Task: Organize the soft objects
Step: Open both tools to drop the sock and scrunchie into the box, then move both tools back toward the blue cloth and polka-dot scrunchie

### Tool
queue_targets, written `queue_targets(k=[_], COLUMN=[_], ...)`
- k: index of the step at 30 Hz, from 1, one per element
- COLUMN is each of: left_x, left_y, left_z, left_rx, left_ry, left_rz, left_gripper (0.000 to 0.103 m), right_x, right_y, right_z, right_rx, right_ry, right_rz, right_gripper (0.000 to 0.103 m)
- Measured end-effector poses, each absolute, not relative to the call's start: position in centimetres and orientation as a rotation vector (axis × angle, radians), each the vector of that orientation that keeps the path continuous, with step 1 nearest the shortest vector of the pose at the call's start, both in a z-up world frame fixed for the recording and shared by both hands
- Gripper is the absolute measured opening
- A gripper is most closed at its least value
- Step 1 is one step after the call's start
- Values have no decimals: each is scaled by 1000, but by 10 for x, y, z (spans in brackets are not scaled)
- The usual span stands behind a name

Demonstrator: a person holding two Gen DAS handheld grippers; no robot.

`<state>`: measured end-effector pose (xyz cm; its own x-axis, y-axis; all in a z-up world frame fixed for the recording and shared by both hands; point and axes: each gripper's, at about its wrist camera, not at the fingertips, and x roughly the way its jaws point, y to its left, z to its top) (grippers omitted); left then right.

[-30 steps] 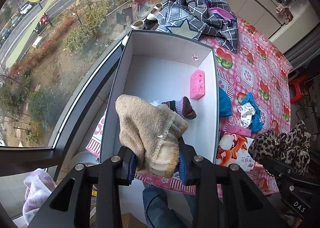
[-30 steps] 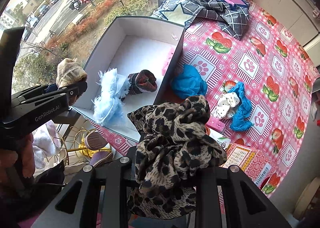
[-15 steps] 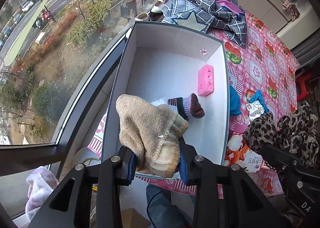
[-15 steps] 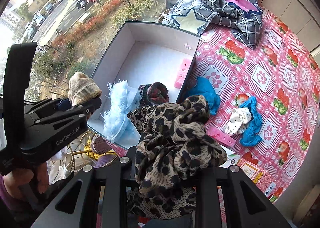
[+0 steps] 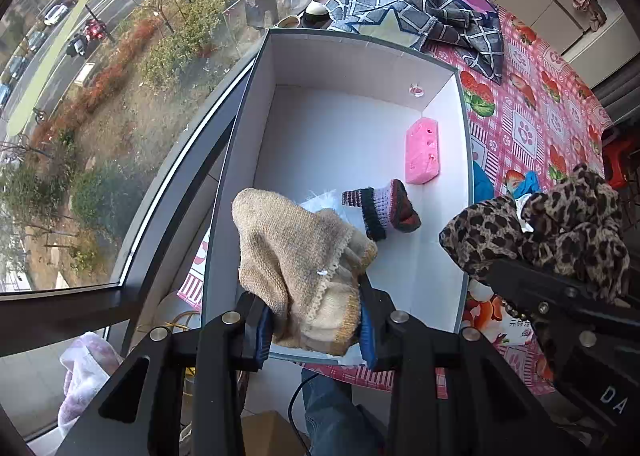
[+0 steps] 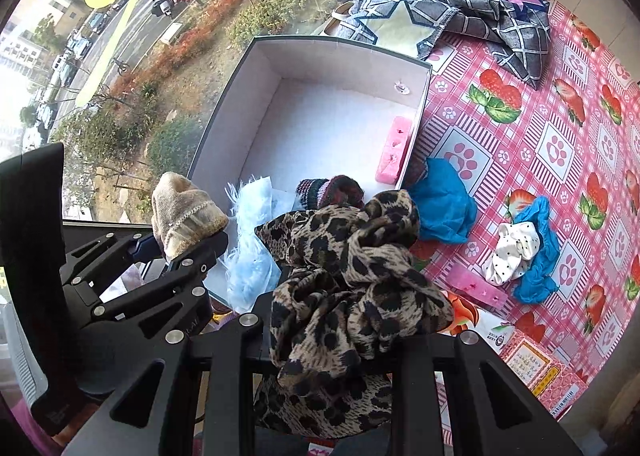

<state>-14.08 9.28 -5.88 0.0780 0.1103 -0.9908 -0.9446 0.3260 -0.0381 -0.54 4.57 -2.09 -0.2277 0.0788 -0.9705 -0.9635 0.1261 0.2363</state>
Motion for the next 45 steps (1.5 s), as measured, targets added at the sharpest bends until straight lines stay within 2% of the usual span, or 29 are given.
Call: queue_targets(k=[4,5,6,8,10,11,13,14,15,17,20,21,23,32,45], left_x=[-140,-140,-139,-137,-136,-135,-135,-135,-135,-135,-134,-133,-134,-113,-21], left_y=[95,95,96,96,95,95,96,97,97,97,96,96,95,88,62], left_z=[-61,-60,-60,-57,-54,-53,-52,-52,-53,-52,-51,-50,-49,-44,-42], left_rx=[-913,-914,-914,-901,-890,-890,-903,-921,-940,-957,-951,-954,-966,-958,-802], left_ry=[1216,1207,1198,1186,1173,1168,1164,1161,1155,1145,1143,1142,1129,1128,1224], left_rz=[970,960,952,947,941,939,928,921,915,909,915,914,912,850,646], left_gripper=[38,40,44,64,75,80,81,83,84,88,93,93,93,93,93], right_x=[-7,-8,-8,-8,-7,-6,-4,-3,-2,2,7,10,16,75,210], right_y=[52,54,56,59,62,63,65,65,65,64,64,64,62,36,-38], right_z=[-27,-27,-28,-27,-26,-25,-24,-24,-23,-20,-17,-17,-16,-21,-5], right_rx=[-944,-943,-942,-936,-928,-919,-912,-908,-900,-872,-840,-835,-811,-720,-521], right_ry=[1407,1411,1413,1412,1417,1421,1417,1422,1425,1415,1423,1432,1437,1536,1623], right_rz=[1312,1314,1315,1321,1331,1336,1375,1372,1369,1368,1376,1372,1370,1233,966], right_gripper=[27,27,27,27,27,27,29,37,54,70,71,82,97,98,98])
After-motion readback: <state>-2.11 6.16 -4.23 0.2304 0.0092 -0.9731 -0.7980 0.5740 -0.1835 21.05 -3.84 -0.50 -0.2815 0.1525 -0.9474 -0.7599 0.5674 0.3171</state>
